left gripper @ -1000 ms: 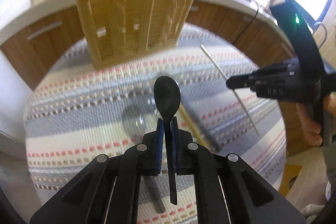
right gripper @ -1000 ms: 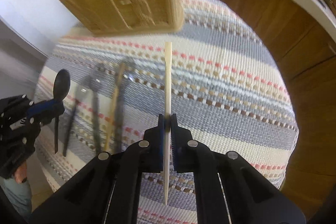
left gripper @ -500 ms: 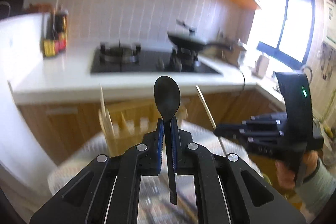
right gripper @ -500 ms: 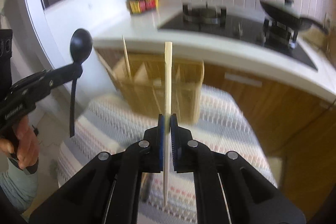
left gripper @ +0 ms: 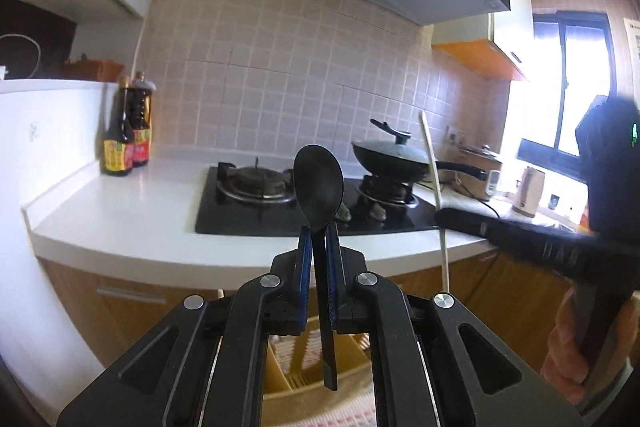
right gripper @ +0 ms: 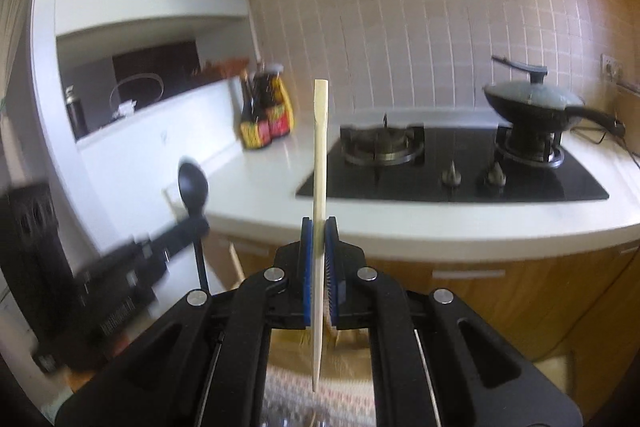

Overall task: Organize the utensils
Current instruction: 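Carry both utensils over the beige caddy and open both grippers to drop them, then move both open grippers back toward the remaining spoons and chopsticks on the cloth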

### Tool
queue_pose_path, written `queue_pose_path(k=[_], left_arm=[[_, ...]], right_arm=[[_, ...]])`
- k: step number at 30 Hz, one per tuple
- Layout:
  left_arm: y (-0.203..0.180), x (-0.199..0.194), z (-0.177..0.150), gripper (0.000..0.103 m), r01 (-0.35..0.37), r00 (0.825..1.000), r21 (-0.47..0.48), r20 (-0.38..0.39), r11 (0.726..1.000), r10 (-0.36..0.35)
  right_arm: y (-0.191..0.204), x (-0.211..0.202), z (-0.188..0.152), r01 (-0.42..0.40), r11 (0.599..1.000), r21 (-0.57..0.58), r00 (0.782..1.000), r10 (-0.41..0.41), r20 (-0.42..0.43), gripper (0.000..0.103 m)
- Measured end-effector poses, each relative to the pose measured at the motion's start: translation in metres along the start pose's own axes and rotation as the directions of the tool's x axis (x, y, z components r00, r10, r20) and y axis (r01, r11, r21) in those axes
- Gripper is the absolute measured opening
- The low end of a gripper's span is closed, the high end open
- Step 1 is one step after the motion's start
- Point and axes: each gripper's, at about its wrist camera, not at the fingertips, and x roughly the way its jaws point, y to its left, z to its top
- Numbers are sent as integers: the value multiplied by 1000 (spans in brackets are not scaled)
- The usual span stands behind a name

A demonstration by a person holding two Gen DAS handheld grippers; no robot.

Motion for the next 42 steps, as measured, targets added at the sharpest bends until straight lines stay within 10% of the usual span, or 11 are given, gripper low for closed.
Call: queue_pose_path(k=[20, 32, 42], left_arm=[[19, 45, -50, 5, -204, 978, 107, 69, 973, 198], [30, 41, -61, 8, -186, 982, 75, 45, 980, 183], [40, 2, -51, 40, -104, 994, 1, 31, 995, 104]], right_arm=[[-27, 69, -24, 169, 986, -12, 977, -165, 138, 5], [-36, 70, -49, 162, 987, 12, 972, -162, 171, 5], [-31, 40, -63, 116, 993, -1, 987, -116, 113, 7]])
